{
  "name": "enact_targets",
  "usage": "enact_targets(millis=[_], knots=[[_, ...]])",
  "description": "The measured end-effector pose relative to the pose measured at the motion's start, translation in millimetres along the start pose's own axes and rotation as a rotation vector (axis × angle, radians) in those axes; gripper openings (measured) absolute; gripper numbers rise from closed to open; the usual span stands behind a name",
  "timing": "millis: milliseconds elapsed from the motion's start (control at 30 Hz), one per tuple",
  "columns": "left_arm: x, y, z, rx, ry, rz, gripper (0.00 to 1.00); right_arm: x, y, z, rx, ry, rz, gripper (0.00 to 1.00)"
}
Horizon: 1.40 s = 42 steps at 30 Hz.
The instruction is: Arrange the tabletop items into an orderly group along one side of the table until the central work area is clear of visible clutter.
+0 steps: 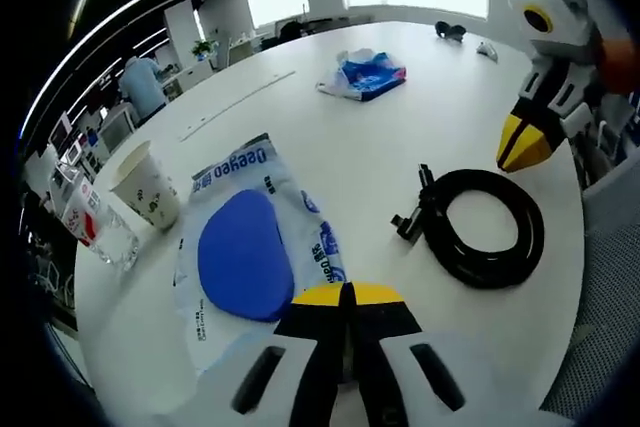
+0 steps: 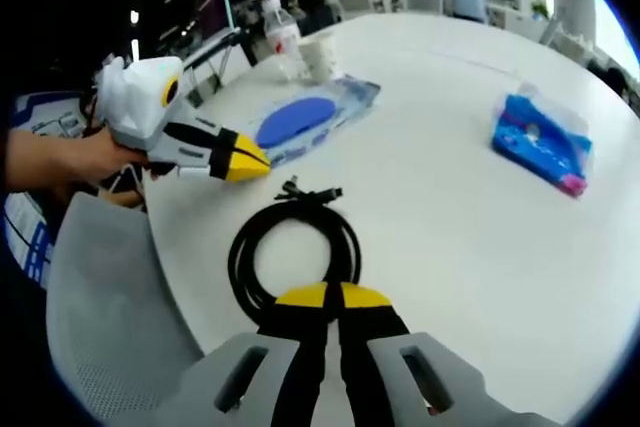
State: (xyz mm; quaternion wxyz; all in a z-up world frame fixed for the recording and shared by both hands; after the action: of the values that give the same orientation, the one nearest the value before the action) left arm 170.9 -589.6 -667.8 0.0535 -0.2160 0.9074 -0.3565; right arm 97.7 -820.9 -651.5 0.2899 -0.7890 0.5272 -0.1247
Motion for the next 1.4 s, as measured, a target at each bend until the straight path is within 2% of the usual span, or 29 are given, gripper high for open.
enact_targets(millis=[233,400,500,800,933,1033,1200,1400], knots=[[10.2,6.2,-5.0,-0.011,0.082,0.054,0.0,-0.6,-3.3,0.1,0.012,-0.001,0.006,0.0],[14.9,10.7,-9.5,-0.023,0.117,0.078,0.0,-1.8,-6.9,1.5,0.018,-0.005,0.009,0.0],[17.1,14.7,-12.8,-0.024,0.117,0.075,0.0,-3.2,-10.3,2.2,0.023,-0.008,0.005,0.0],[17.8,25.4,-26.1,0.005,0.061,0.025,0.0,-3.4,-27.9,9.2,0.048,-0.014,-0.023,0.0],[17.3,29.7,-29.3,0.021,0.025,-0.037,0.0,-2.9,-38.2,13.2,0.064,-0.019,-0.032,0.0],[18.8,30.4,-30.3,0.024,0.009,-0.046,0.02,-3.0,-45.9,15.6,0.073,-0.024,-0.056,0.0],[19.0,30.2,-33.3,0.016,-0.036,-0.042,0.09,1.3,-61.2,19.5,0.125,-0.015,-0.101,0.01],[13.7,34.6,-38.7,0.012,-0.119,-0.098,0.26,6.6,-73.8,27.2,0.161,0.001,-0.145,0.08]])
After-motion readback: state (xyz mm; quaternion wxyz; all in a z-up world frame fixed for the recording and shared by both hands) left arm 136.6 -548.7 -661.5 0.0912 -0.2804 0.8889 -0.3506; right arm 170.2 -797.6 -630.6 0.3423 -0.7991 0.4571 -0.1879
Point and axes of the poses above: the point that each gripper's makers call its tool centre point, and the gripper's own axes: z roughly forward along the fingers, x roughly to its right, y roughly out of its underside, the point moved 10 cm from there along -z, roughly backward along the fingers, and after that the axes turned 11 degrees about y, right-handed, at the moved point
